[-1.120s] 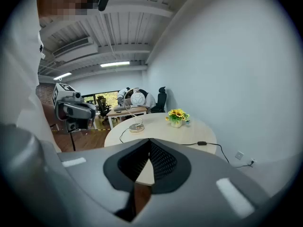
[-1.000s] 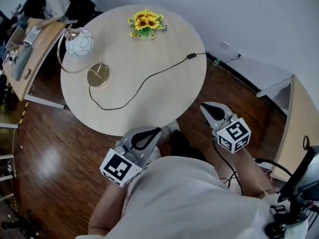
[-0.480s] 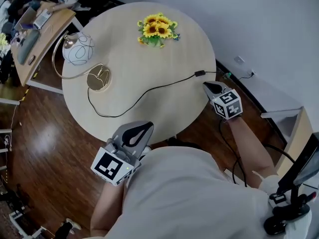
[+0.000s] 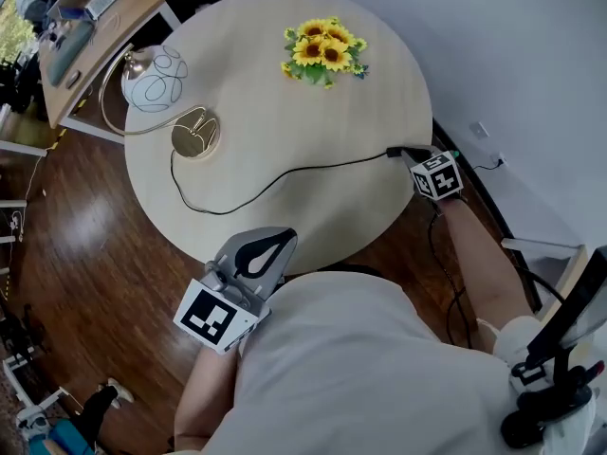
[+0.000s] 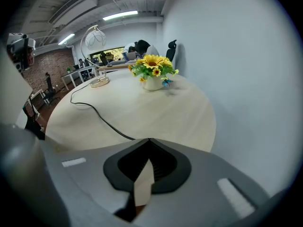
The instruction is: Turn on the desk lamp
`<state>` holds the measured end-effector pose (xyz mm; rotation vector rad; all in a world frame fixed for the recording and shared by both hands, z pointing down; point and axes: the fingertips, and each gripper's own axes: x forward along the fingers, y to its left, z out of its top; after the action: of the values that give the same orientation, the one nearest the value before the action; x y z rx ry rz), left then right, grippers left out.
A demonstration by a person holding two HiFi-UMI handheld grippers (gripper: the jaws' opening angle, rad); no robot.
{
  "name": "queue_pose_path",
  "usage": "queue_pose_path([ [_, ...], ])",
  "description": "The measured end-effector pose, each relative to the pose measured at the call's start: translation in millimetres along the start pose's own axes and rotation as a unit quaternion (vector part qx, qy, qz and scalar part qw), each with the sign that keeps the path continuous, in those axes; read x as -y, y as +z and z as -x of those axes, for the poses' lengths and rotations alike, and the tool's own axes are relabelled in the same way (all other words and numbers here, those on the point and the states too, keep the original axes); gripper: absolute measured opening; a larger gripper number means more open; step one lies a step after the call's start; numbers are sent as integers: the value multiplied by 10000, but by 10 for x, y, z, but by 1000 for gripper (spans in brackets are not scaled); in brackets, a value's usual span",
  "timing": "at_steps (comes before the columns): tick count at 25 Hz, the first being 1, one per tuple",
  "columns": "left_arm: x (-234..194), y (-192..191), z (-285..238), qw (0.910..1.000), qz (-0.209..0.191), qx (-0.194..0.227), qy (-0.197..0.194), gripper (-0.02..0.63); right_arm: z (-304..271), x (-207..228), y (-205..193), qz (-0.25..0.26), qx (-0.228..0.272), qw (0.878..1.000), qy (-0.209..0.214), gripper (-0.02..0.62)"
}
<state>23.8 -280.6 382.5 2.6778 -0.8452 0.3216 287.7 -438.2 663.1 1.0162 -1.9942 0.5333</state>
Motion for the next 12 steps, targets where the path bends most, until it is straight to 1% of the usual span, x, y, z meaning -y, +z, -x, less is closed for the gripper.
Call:
queue_pose_path([
  [2, -42, -10, -77, 10000, 47, -38, 68, 18, -159, 101, -42, 48, -139, 9999, 59, 3],
  [6, -75, -27, -134, 9998, 119, -106, 147, 20, -347, 148, -112, 199, -362, 9990, 141, 3],
  [12, -71, -27, -118, 9996, 149, -114, 216, 18, -382, 79, -147, 341, -513, 9979, 175, 3],
])
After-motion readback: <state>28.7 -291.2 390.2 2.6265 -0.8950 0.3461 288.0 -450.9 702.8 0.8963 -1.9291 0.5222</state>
